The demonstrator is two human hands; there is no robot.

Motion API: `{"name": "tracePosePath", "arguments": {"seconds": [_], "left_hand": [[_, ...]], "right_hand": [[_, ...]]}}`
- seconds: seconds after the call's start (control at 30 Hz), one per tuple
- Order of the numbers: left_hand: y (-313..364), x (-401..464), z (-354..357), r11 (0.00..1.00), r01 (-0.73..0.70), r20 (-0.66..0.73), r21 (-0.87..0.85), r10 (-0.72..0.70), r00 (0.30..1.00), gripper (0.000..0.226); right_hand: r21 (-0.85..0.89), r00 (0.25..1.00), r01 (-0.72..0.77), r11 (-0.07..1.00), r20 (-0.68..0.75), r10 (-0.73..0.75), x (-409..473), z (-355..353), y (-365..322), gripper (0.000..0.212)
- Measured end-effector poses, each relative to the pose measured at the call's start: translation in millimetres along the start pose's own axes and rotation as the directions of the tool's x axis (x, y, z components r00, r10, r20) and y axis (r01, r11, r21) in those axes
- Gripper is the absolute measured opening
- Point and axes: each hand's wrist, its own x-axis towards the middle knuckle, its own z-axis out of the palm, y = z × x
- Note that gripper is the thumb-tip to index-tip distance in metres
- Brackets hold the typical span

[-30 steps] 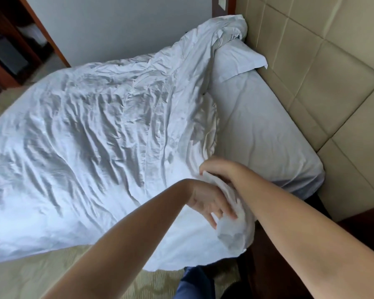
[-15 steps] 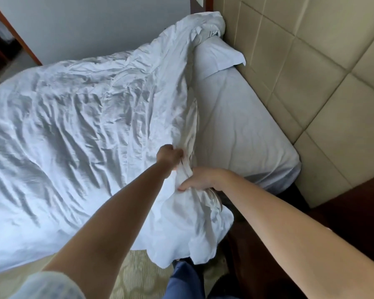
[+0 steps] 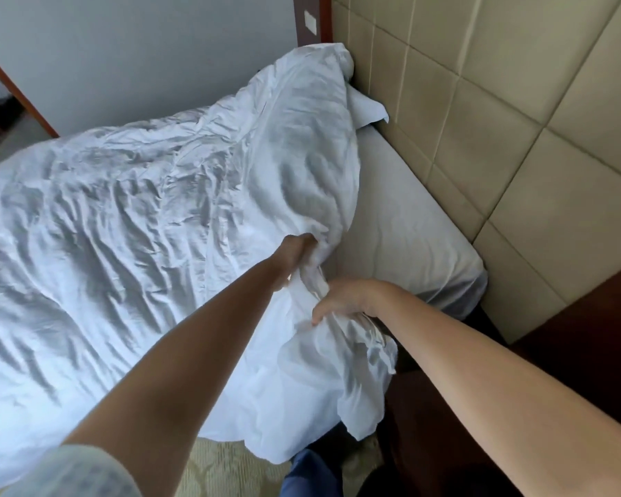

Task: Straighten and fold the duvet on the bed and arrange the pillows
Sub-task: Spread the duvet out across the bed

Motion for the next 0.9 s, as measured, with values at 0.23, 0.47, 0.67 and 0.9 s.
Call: {"name": "tracePosePath", "arguments": {"seconds": [0.23,0.47,0.67,0.9], "left_hand": [[-4,21,0,0.863,0.004,-0.153,0.505,0.084,0.985,0.052],[22,3,-7,0.993,-0.031,-0.06,-0.114,0.025,0.998,0.027],[27,-12,-16,0.968,0.083,0.234,-0.235,-0.027,0.972,0.027],[26,-4,-41,0.965,0.118,0.211,-0.233,-0.069,0.975,0.016]], "right_hand": [[0.217,0.944,-0.046,0.975,0.328,-0.028,-17,4,-4,0.069],[0.734,0.962,-0.041,0.677,-0.155,0.225,-4,-22,9,0.055],[0.922,0.962,0.028,0.385,-0.13,0.241,23,-27,-17,0.05],[0.913,0.972,-0.026,0.408,-0.071,0.223,46,-22,-40,0.023]]}}
